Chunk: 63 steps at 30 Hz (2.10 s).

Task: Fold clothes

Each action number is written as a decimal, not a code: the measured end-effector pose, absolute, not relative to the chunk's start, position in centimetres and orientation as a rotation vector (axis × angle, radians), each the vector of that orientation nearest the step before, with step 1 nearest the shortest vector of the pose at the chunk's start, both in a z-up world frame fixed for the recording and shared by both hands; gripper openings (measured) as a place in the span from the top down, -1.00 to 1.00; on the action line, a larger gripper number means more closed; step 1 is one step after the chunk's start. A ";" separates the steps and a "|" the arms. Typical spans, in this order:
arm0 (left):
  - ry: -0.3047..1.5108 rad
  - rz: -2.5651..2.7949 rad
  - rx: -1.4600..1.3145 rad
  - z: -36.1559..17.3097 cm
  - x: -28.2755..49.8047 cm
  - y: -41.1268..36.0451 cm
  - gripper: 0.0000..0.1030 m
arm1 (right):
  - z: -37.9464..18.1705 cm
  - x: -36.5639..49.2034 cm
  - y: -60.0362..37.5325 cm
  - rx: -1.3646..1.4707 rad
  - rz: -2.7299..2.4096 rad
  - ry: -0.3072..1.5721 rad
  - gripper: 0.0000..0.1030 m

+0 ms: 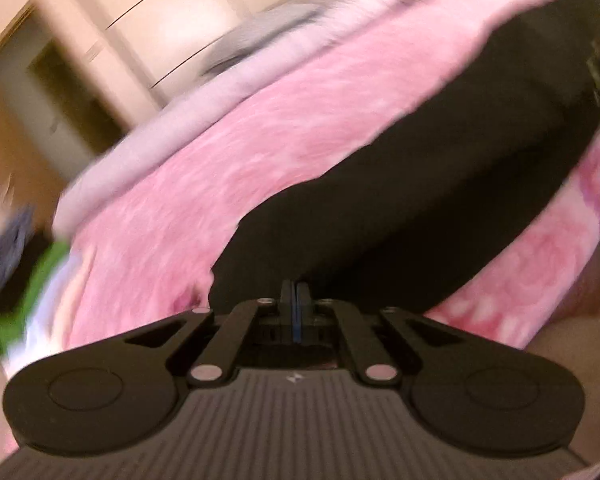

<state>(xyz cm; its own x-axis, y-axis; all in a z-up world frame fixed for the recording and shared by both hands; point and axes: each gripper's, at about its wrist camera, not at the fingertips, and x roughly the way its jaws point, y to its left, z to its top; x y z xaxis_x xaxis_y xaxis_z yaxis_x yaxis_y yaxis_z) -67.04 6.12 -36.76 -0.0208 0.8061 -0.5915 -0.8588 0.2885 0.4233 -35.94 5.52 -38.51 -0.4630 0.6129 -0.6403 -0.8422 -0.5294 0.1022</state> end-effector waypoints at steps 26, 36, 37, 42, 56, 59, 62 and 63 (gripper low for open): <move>-0.148 1.458 -1.337 -39.3 -76.9 8.3 0.46 | -39.7 -39.4 1.6 -1.062 2.021 -0.065 0.44; -0.185 1.441 -1.241 -38.4 -76.6 7.6 0.98 | -41.5 -40.2 1.0 -1.106 1.982 -0.385 0.94; -0.177 1.441 -1.212 -38.1 -76.4 7.2 0.98 | -41.2 -39.9 0.9 -1.085 1.986 -0.380 0.94; -0.125 1.446 -1.120 -37.8 -75.7 5.2 0.98 | -40.9 -39.6 0.0 -1.085 2.011 -0.350 0.94; 0.078 1.553 -1.046 -37.4 -74.2 3.6 0.80 | -39.1 -37.0 -0.1 -0.932 1.984 -0.004 0.84; 0.176 1.506 -0.946 -35.7 -71.3 3.0 0.80 | -37.5 -32.1 0.5 -0.707 1.898 0.296 0.83; 0.227 1.415 -0.870 -34.7 -68.1 3.9 0.80 | -37.2 -26.4 1.8 -0.506 1.770 0.593 0.82; 0.241 1.399 -0.858 -34.6 -67.0 4.6 0.80 | -37.1 -24.4 2.3 -0.422 1.727 0.711 0.82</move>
<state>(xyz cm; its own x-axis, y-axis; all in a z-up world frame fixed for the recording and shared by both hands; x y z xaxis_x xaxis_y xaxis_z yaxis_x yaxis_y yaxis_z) -67.01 4.56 -34.61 0.2035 0.7581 -0.6195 -0.9220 -0.0646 -0.3819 -24.44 2.26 -37.10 -0.2726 0.7398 -0.6152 -0.9585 -0.1531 0.2407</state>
